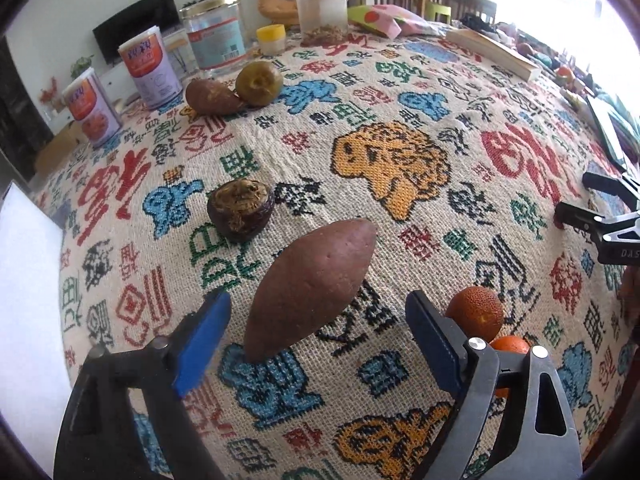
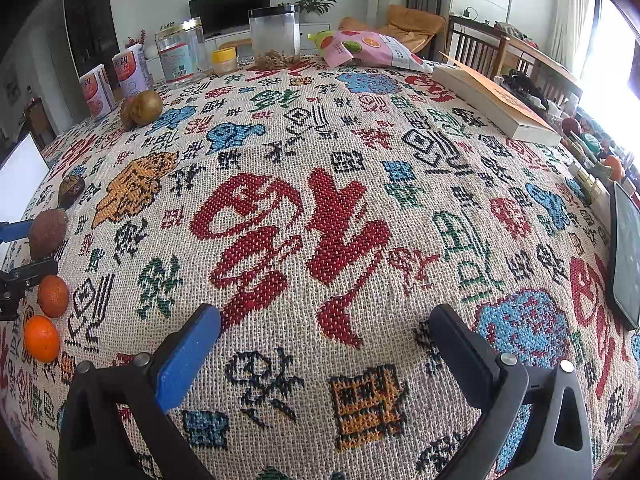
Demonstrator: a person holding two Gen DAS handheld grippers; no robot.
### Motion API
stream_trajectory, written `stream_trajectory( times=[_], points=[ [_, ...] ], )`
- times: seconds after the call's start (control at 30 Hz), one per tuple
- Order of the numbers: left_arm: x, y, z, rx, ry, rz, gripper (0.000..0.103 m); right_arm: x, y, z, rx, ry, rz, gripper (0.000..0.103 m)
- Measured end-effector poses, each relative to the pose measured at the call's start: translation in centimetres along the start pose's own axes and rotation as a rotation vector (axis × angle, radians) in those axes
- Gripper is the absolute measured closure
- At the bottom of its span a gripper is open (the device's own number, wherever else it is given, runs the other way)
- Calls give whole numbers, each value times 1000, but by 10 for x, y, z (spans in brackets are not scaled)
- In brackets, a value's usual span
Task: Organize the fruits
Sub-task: 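Grasp the sweet potato with the left tool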
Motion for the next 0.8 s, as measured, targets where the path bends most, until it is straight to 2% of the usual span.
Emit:
stream_trajectory(
  times=[0.03,0.07,0.13,0.2,0.23,0.3,0.37,0.4,0.5,0.6,0.67,0.73,0.8],
  points=[
    [1,-1,0,-14,-3,-11,34,0,0,0,0,0,0,0],
    [1,-2,0,-22,4,0,38,0,0,0,0,0,0,0],
    [-2,-2,-4,-20,36,28,38,0,0,0,0,0,0,0],
    [-5,-6,-8,-25,67,37,34,0,0,0,0,0,0,0],
    [-7,-9,-9,-36,78,30,26,0,0,0,0,0,0,0],
    [-7,-15,-8,-50,86,10,26,0,0,0,0,0,0,0],
    [-7,-10,-5,-31,119,28,47,0,0,0,0,0,0,0],
    [-8,-9,-3,-41,139,10,48,0,0,0,0,0,0,0],
    [-18,4,9,-64,251,-8,54,0,0,0,0,0,-1,0],
    [-35,25,30,-111,444,-13,57,0,0,0,0,0,-1,0],
    [-44,41,45,-109,565,21,58,0,0,0,0,0,-1,0],
    [-50,54,56,-76,609,5,59,0,0,0,0,0,-1,0],
    [-53,59,63,-28,590,-52,59,0,0,0,0,0,-1,0]
  ],
)
Point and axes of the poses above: each gripper's, at about its wrist camera, not at the fingertips, and y roughly against the way its jaws point, x to its right, z to its underside, the point moved 5 cm from there along -y, roughly the way its jaws point, and after that the axes turned 3 degrees about x, right-handed, at the moved point
